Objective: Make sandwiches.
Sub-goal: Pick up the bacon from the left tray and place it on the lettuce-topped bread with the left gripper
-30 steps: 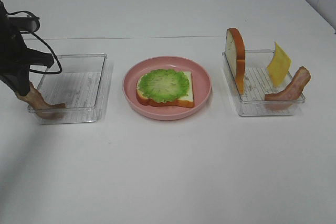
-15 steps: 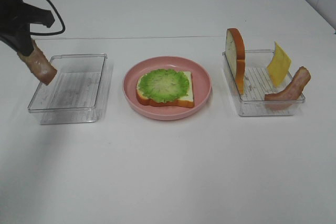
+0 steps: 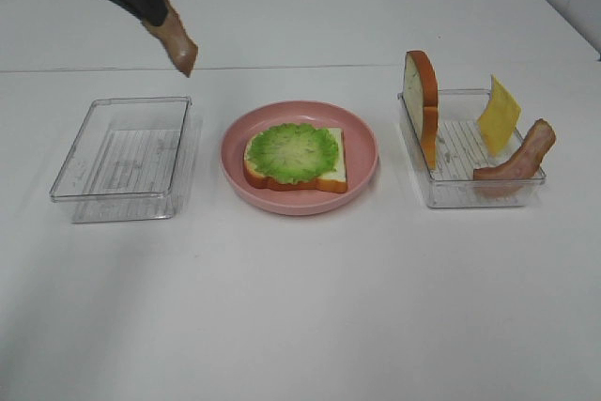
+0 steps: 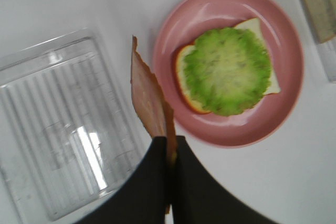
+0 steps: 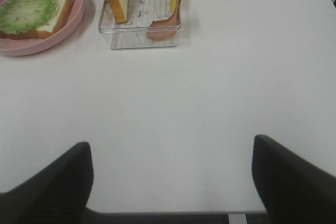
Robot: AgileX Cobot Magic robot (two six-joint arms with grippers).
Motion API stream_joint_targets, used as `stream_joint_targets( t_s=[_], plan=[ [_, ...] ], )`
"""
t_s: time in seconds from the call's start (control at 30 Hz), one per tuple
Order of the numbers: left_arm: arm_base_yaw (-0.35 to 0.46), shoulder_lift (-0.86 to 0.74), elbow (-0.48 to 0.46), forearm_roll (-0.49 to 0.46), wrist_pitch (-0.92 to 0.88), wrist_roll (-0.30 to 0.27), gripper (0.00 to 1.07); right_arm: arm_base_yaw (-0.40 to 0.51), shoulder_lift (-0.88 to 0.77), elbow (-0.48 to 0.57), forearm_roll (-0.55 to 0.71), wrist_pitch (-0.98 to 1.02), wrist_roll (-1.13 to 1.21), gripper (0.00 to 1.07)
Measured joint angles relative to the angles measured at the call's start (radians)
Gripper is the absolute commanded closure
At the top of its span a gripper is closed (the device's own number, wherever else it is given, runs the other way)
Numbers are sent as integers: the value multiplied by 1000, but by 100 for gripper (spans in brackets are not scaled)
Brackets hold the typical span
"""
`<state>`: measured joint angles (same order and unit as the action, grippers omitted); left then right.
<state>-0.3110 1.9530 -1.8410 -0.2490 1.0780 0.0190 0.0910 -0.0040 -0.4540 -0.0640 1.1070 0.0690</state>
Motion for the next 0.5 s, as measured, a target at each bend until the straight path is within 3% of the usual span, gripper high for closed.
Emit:
stream_joint_targets(
  t_s=[0.13,0.5],
  plan=[
    [-63,94,-98,-59,-5,0,107,0,0,0,0,0,0,27],
    [-179,288,-317,-99,-6,0,107,0,0,0,0,0,0,27]
  ],
)
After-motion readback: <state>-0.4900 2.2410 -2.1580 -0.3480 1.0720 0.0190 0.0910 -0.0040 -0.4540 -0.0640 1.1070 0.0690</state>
